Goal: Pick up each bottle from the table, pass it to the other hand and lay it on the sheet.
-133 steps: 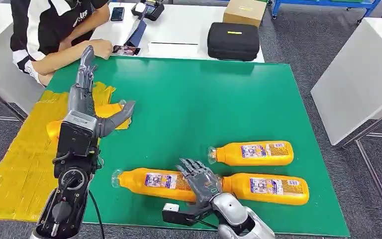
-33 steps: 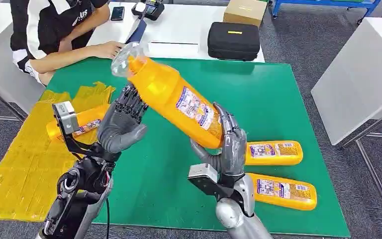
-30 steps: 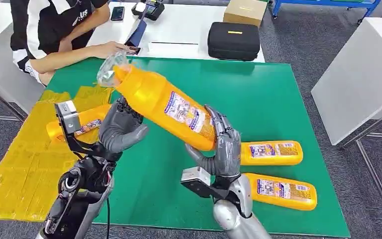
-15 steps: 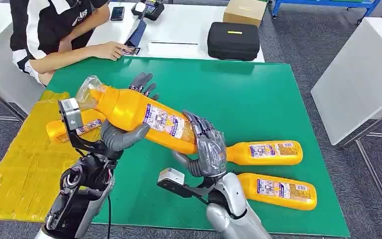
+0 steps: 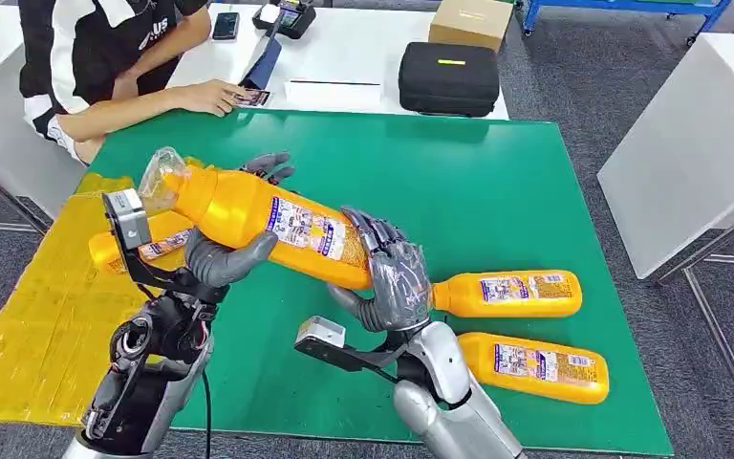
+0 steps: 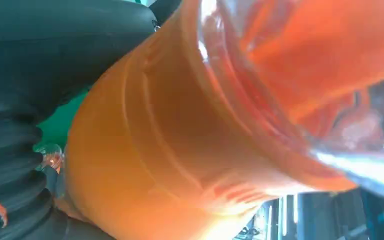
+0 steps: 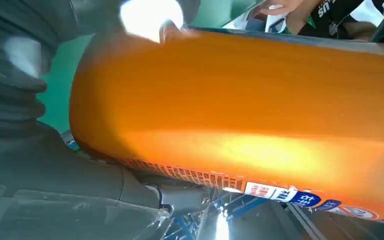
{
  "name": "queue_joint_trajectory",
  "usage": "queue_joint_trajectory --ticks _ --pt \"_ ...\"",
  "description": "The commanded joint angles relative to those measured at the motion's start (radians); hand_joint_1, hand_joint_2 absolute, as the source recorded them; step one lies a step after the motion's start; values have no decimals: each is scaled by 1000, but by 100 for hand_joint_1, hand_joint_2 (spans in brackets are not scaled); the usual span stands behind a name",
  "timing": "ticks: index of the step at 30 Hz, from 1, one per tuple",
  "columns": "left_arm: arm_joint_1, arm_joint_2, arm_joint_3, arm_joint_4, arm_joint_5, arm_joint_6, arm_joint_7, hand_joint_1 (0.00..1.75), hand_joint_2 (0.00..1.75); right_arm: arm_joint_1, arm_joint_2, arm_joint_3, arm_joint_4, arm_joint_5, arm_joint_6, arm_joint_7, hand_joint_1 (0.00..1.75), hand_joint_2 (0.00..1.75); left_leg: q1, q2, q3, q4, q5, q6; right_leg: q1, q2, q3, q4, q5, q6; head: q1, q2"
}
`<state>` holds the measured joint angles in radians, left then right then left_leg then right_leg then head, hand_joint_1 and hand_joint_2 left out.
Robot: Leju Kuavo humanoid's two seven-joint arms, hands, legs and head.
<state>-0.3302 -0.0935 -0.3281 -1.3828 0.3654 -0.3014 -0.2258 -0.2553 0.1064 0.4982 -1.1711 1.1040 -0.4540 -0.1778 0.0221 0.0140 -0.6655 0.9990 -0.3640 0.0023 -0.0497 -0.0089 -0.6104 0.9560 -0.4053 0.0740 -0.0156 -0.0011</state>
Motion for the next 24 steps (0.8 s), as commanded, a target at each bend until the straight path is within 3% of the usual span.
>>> queue_joint_trajectory --ticks 1,18,19,20,21,22,24 --pt "-47 -5 6 64 -8 0 2 175 175 -17 -18 72 62 11 21 -22 175 175 1 -2 4 0 -1 1 1 -1 4 -1 -2 -4 0 0" --pt "-39 -5 22 46 -17 30 -9 175 175 6 -18 39 9 -62 -6 -54 175 175 0 -2 3 0 -1 0 1 -1 4 0 -1 -4 0 0" --pt "-40 -5 23 42 -26 40 -13 175 175 11 -18 33 -4 -71 -21 -61 33 175 1 -2 6 0 -3 1 1 -1 6 0 -3 -6 0 0" --pt "-42 -5 24 41 -26 39 -13 175 175 10 -19 32 -5 -71 -21 -61 33 175 1 -2 4 0 -2 1 1 -1 5 0 -2 -5 0 0" --pt "-42 -4 25 38 -38 51 -16 175 175 16 -20 28 -22 -81 -28 -65 0 175 0 -2 6 1 -3 1 1 -1 6 0 -3 -6 0 0" --pt "-44 -4 31 33 -66 78 -26 175 175 28 -19 20 -53 -121 -46 -90 0 0 1 -2 5 1 -3 1 1 -1 5 0 -3 -5 0 0" --pt "-49 -5 48 27 -136 143 -41 175 175 54 -31 11 -139 -204 -53 -138 0 0 0 -2 4 0 -2 1 1 -1 4 1 -2 -5 0 0"
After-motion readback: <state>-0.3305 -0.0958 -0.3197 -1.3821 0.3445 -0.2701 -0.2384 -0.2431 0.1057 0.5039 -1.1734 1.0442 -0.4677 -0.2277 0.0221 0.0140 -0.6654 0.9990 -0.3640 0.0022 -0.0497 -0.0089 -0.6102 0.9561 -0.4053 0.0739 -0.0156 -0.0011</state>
